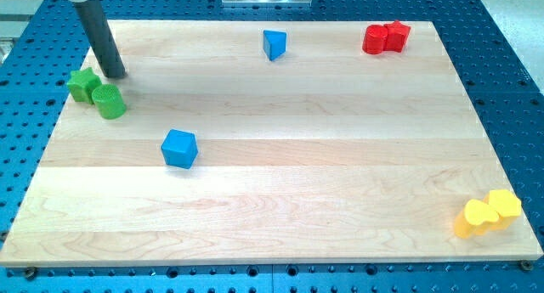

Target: Move the green star to the bottom center

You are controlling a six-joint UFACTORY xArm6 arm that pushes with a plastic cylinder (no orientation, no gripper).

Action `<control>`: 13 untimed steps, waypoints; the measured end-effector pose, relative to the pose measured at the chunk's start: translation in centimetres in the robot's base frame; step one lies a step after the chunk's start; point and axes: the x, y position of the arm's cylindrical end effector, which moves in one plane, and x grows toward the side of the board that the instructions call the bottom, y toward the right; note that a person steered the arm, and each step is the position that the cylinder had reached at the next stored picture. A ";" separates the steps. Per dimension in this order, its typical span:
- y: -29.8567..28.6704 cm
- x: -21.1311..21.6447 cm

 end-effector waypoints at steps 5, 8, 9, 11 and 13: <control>-0.2 10.9; -6.3 14.7; -6.3 20.2; -1.5 25.8; -6.0 21.9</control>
